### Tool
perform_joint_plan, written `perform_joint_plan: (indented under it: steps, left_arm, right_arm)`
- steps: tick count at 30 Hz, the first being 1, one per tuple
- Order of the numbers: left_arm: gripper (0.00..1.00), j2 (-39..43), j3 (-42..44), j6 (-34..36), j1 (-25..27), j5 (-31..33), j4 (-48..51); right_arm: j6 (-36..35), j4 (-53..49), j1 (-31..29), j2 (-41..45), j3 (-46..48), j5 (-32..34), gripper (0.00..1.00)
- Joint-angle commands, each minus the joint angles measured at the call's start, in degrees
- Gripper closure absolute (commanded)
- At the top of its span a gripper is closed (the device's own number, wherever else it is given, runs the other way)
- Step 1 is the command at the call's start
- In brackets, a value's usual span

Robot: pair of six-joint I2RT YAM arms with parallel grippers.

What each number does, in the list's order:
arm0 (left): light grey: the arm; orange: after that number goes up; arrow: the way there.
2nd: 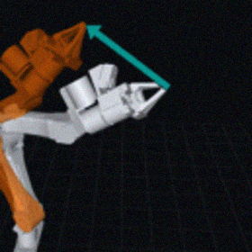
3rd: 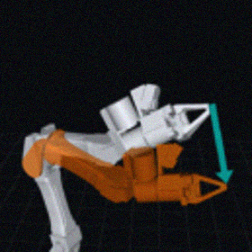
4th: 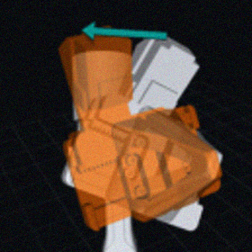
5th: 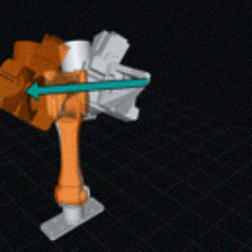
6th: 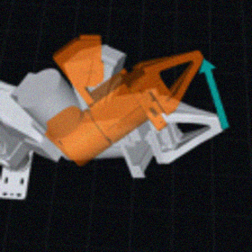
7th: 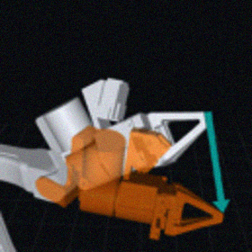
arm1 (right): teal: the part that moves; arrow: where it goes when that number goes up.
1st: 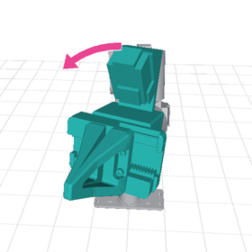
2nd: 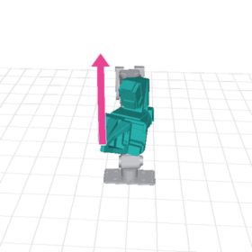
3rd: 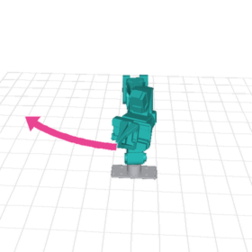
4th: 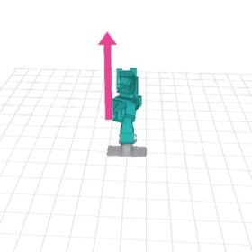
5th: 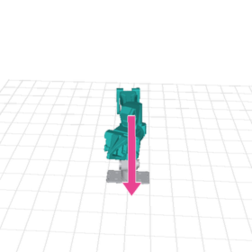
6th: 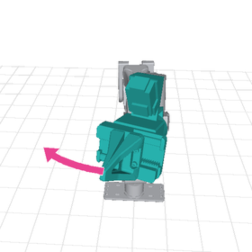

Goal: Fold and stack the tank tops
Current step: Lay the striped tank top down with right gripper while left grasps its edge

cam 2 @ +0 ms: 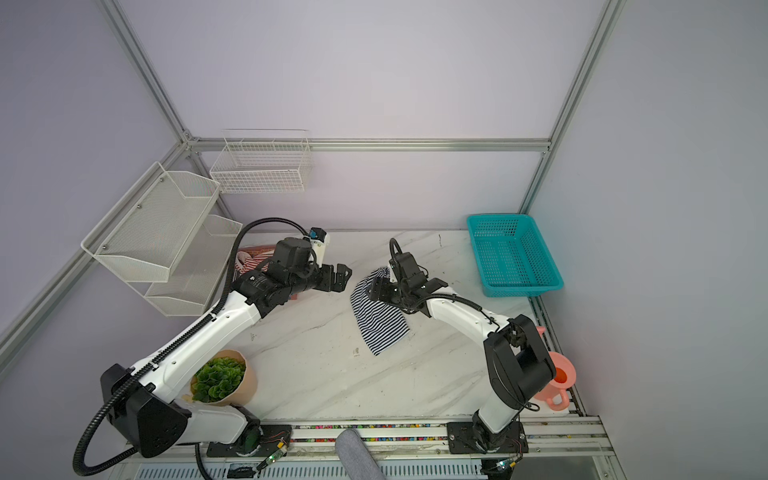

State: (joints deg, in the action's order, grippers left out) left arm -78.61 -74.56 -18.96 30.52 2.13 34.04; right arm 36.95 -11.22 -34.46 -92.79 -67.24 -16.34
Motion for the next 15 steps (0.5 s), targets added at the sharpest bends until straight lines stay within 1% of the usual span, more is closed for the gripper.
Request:
perform_joint_plan:
  steps: [1,3,6,9,11,13,15]
  left_arm:
    - [0.01,2.5,4.8,-1.7,0.8,-1.9,1.2]
    - [0.06,2.2,6.8,-2.9,1.7,-4.2,2.0]
    - [0.17,0.5,9.6,-5.5,4.5,-7.9,3.0]
    - [0.27,-1.8,11.5,-7.9,8.0,-10.0,3.0]
    - [0.33,-5.1,12.1,-9.6,9.7,-10.9,2.8]
    - [0.34,-7.3,12.1,-10.8,10.9,-11.6,2.4]
    - [0.34,-9.4,12.0,-11.8,11.9,-12.9,2.0]
  right_arm:
    - [-0.6,-0.1,0.3,4.3,-2.4,3.9,0.27]
    - [-2.0,-2.5,0.4,5.5,-1.7,5.9,0.30]
    - [-3.5,-5.7,1.5,6.4,0.9,7.3,0.37]
    - [-4.7,-7.4,3.3,6.2,4.4,7.2,0.52]
    - [-5.1,-7.4,4.4,5.7,6.9,6.6,0.61]
    - [-5.8,-7.3,5.0,4.6,8.7,6.2,0.64]
    - [-6.2,-7.5,5.5,3.2,10.0,6.3,0.64]
